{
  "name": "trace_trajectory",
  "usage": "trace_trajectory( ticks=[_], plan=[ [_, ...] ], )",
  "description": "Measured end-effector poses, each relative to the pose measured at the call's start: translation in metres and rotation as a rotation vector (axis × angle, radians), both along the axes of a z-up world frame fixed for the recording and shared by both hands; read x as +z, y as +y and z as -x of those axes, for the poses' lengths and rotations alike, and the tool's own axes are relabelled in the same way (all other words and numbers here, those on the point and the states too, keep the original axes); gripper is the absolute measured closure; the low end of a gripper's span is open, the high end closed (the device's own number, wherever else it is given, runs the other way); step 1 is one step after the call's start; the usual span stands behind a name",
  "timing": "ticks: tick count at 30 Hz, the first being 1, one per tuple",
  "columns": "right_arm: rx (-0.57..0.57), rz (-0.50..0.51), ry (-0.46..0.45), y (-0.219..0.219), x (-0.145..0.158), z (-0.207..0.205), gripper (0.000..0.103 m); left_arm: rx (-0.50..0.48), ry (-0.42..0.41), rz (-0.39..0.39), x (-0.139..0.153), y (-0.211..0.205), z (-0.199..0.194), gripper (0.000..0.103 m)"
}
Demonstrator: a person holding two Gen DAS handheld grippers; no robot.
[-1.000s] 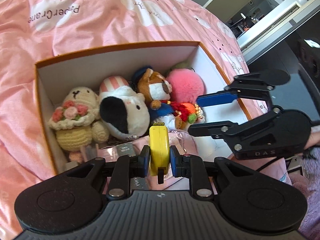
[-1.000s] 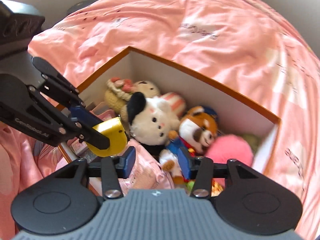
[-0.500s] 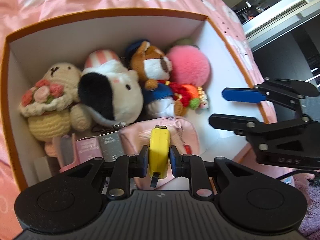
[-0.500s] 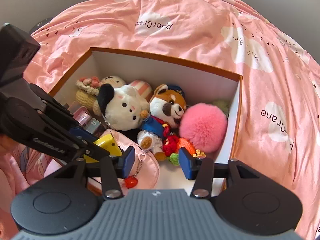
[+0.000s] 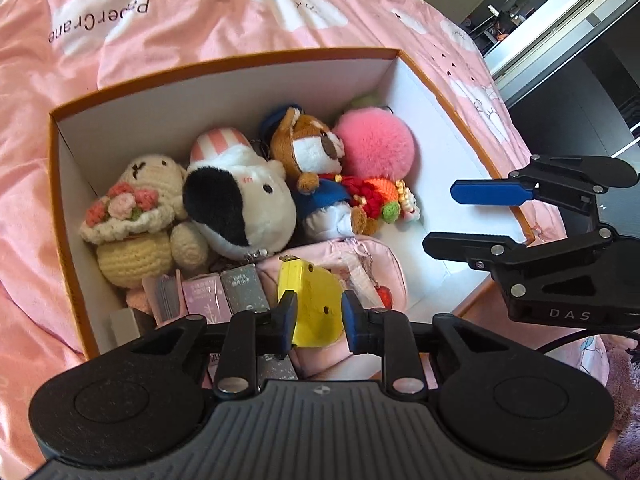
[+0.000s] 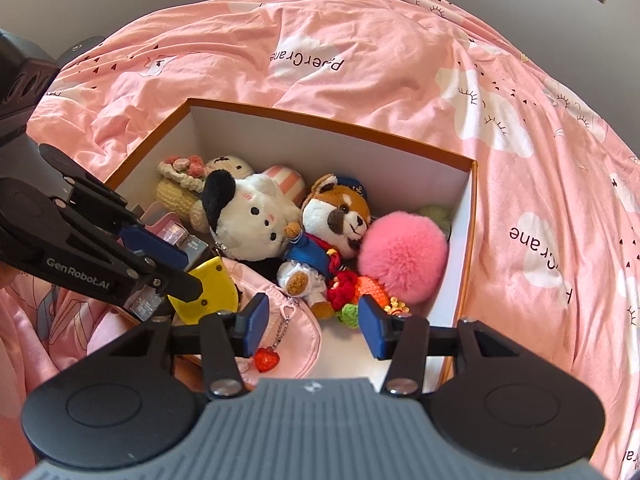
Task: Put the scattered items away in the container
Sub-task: 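Lower the tape measure into the box and open the left tool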
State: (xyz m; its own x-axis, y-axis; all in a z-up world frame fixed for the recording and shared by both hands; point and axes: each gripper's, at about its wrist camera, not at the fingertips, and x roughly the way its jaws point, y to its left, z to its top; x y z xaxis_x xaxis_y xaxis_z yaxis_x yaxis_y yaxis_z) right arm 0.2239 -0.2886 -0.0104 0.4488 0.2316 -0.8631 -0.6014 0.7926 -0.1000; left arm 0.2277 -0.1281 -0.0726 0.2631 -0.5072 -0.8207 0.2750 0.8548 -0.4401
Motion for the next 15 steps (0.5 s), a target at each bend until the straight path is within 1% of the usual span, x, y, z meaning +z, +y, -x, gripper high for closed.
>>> trace_trajectory(
  ticks=[1,5,9,11,15],
  plan=[
    [0.001,-0.001,-0.001,0.0,0.0,0.001,0.05,0.001,-0.001,-0.006,-0.002,-0.002,-0.001,0.079],
    [-0.006,-0.01,0.004,-0.001,-0.001,0.006,0.049,0.005,-0.006,-0.013,-0.007,-0.005,-0.003,0.079],
    [-0.053,-0.049,0.022,-0.003,-0.002,0.008,0.046,0.0,0.011,-0.03,-0.016,-0.006,-0.005,0.079],
    [-0.073,-0.071,0.024,-0.004,-0.001,0.01,0.046,-0.005,0.015,-0.022,-0.019,-0.007,-0.006,0.079],
    [-0.092,-0.086,0.021,-0.001,0.001,0.019,0.043,-0.026,-0.003,-0.041,-0.016,-0.01,-0.002,0.079]
  ],
)
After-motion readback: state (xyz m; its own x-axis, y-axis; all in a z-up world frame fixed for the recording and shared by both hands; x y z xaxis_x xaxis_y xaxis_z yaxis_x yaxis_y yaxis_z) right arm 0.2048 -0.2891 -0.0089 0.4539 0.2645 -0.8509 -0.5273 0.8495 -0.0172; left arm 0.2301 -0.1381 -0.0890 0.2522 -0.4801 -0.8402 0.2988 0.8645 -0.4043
